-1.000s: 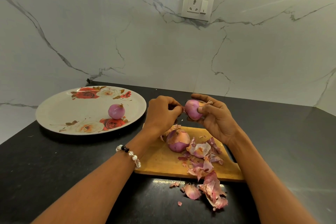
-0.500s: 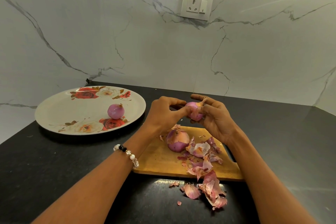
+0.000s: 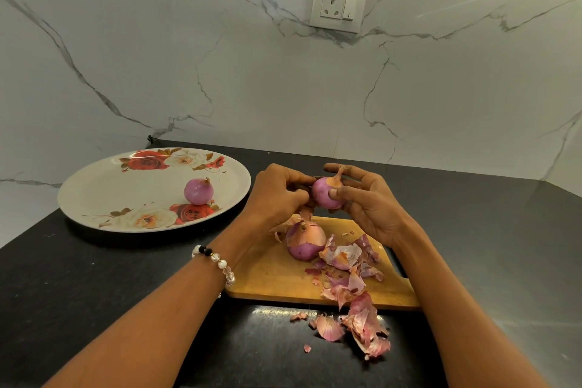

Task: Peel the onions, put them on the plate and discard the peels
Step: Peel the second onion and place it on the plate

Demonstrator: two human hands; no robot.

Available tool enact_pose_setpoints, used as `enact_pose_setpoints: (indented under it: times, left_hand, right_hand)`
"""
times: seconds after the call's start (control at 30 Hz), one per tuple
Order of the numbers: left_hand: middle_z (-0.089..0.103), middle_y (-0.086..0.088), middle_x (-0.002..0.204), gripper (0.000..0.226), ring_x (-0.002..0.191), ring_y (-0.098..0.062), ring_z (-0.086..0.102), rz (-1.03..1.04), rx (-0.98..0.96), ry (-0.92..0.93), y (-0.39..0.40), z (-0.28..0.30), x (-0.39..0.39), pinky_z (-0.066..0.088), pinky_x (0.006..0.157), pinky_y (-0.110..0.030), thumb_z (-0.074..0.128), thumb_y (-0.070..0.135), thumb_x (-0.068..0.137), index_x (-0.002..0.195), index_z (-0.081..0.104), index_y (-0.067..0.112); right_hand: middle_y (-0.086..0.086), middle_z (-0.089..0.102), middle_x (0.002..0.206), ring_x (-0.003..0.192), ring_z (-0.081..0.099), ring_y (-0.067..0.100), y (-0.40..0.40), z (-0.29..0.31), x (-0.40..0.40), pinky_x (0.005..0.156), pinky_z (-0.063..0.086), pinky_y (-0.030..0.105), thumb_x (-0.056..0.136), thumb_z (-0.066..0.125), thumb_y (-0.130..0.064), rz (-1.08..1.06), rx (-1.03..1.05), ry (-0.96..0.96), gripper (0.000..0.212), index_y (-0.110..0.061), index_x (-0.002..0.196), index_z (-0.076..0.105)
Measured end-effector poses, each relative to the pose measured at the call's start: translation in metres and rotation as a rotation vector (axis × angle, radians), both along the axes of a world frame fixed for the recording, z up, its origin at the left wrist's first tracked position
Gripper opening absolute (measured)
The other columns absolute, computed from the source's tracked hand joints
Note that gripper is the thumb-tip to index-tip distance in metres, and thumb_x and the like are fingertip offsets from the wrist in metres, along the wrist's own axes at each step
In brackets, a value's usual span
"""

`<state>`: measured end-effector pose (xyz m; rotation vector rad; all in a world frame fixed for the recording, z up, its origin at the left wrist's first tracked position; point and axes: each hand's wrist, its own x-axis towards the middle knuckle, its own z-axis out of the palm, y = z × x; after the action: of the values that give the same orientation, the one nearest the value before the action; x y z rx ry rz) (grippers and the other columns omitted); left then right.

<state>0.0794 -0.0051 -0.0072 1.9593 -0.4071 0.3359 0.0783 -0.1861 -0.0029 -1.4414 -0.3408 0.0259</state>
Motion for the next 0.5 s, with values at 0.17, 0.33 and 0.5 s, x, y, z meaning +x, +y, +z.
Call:
enact_pose_setpoints:
  times: [0.17, 0.33, 0.5]
  left_hand:
    - [0.071, -0.002, 0.093, 0.024, 0.07, -0.005, 0.068, 0.079, -0.033, -0.023, -0.0014, -0.0011, 0.0015, 0.055, 0.065, -0.015, 0.055, 0.002, 0.093, 0.109, 0.07, 0.011]
    - [0.07, 0.0, 0.097, 0.032, 0.08, -0.01, 0.067, 0.001, -0.045, 0.042, -0.0016, 0.0039, -0.0019, 0.057, 0.069, -0.019, 0.066, 0.028, 0.087, 0.116, 0.067, 0.014]
    - [0.072, -0.005, 0.101, 0.041, 0.08, -0.014, 0.071, -0.085, -0.055, 0.156, -0.0044, 0.002, -0.0021, 0.059, 0.071, -0.025, 0.073, 0.017, 0.082, 0.122, 0.065, 0.011]
  right_hand:
    - [0.021, 0.062, 0.118, 0.106, 0.065, 0.033, 0.0003, -0.0006, 0.0012, 0.082, 0.059, 0.037, 0.085, 0.061, 0.014, -0.025, -0.012, -0.001, 0.041, -0.011, 0.117, 0.064]
    - [0.021, 0.065, 0.115, 0.102, 0.069, 0.033, -0.0018, -0.0015, 0.0027, 0.088, 0.057, 0.046, 0.085, 0.062, 0.011, -0.018, -0.002, -0.005, 0.04, -0.01, 0.119, 0.063]
    - [0.021, 0.064, 0.118, 0.104, 0.068, 0.036, -0.0018, -0.0024, 0.0029, 0.086, 0.058, 0.043, 0.085, 0.064, 0.01, -0.037, -0.052, -0.01, 0.04, -0.013, 0.118, 0.064]
